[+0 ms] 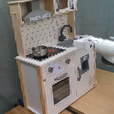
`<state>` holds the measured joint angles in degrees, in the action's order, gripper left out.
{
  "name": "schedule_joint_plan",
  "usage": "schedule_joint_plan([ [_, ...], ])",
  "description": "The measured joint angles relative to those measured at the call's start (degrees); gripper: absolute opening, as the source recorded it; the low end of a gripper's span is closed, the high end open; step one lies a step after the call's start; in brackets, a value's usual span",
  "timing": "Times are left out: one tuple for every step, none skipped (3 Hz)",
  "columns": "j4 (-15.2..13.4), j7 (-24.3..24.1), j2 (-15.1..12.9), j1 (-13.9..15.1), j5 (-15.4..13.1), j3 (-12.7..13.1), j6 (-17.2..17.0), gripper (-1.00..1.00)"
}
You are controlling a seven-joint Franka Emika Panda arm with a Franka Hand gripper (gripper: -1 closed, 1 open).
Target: Play with the kitchen
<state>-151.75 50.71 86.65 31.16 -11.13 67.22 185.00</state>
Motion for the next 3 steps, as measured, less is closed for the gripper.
schedule_joint_plan([
  [-1.2,-4.19,0.99,-0.44,0.0,4.09,-0.1,1.0],
  [-2.42,-6.63,-0.25,-0.45,0.0,9.4,-0.26,1.0],
  [-3.61,-7.58,-0.24,-0.44,0.0,14.93,-0.26,1.0],
])
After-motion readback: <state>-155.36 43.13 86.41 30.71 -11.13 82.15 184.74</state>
